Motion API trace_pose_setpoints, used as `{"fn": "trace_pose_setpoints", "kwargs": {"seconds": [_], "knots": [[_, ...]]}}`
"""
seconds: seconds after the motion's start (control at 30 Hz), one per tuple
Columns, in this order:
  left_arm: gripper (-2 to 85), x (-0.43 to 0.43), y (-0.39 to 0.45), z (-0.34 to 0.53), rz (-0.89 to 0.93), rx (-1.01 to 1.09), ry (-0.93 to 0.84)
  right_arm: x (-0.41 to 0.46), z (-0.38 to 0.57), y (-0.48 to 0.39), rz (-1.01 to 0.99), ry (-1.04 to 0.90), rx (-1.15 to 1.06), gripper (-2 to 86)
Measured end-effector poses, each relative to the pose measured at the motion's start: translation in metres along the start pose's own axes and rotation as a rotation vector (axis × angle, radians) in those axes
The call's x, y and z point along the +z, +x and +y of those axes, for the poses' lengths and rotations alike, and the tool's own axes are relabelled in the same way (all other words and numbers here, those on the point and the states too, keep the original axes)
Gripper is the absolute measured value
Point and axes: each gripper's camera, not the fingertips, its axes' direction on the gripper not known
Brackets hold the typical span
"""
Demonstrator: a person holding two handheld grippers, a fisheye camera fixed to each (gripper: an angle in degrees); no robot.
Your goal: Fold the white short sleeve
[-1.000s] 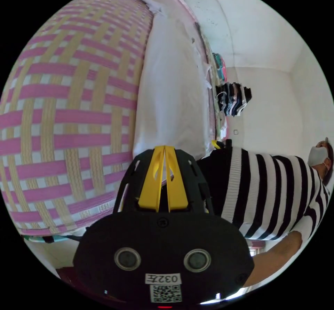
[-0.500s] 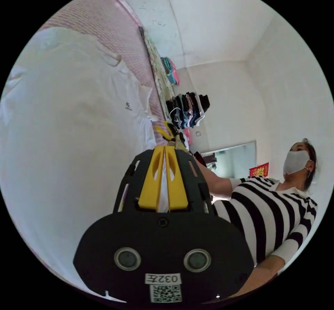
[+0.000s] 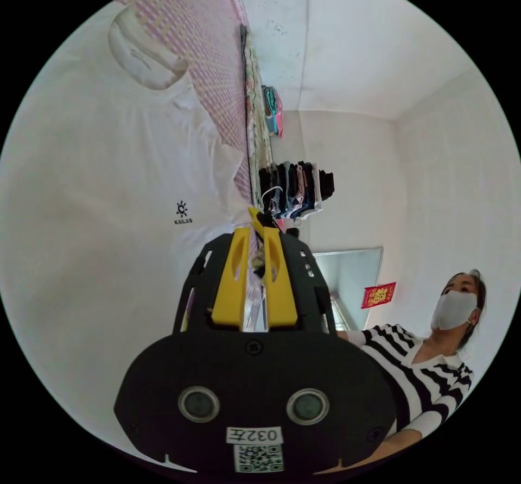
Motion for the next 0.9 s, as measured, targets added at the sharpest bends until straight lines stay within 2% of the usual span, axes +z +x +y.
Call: {"fn": "trace_pose_setpoints", "kwargs": {"seconds": [0.1, 0.17, 0.27, 0.37, 0.43, 0.53, 0.6, 0.67, 0.7, 0.9], "knots": [[3.1, 0.004, 0.01, -0.013, -0.005, -0.018, 0.007, 0.01, 0.007, -0.107, 0.229, -0.002, -0.372, -0.9], [4.6, 0.012, 0.012, -0.026, 0.058, -0.036, -0.005, 0.049, 0.026, -0.187, 0.337, -0.107, -0.685, -0.9], [5.6, 0.016, 0.01, -0.037, 0.092, -0.077, 0.025, 0.12, 0.068, -0.243, 0.502, -0.286, -1.014, -0.9], [5.9, 0.018, 0.011, -0.04, 0.021, -0.107, 0.031, 0.173, 0.111, -0.25, 0.624, -0.41, -1.195, -0.6], [6.0, 0.021, 0.016, -0.041, -0.017, -0.098, 0.012, 0.187, 0.128, -0.246, 0.645, -0.433, -1.235, -0.1], [6.1, 0.032, 0.032, -0.043, -0.104, -0.045, -0.059, 0.191, 0.141, -0.235, 0.659, -0.381, -1.226, 4.5], [6.1, 0.042, 0.041, -0.045, -0.148, -0.016, -0.1, 0.184, 0.142, -0.227, 0.588, -0.369, -1.186, 8.0], [6.1, 0.054, 0.051, -0.047, -0.182, 0.014, -0.131, 0.164, 0.134, -0.216, 0.357, -0.437, -1.094, 8.4], [6.1, 0.057, 0.054, -0.048, -0.187, 0.021, -0.135, 0.157, 0.132, -0.212, 0.303, -0.45, -1.068, 8.1], [6.0, 0.09, 0.076, -0.049, -0.256, 0.097, -0.188, 0.069, 0.063, -0.112, 0.172, -0.208, -0.517, 8.1]]}}
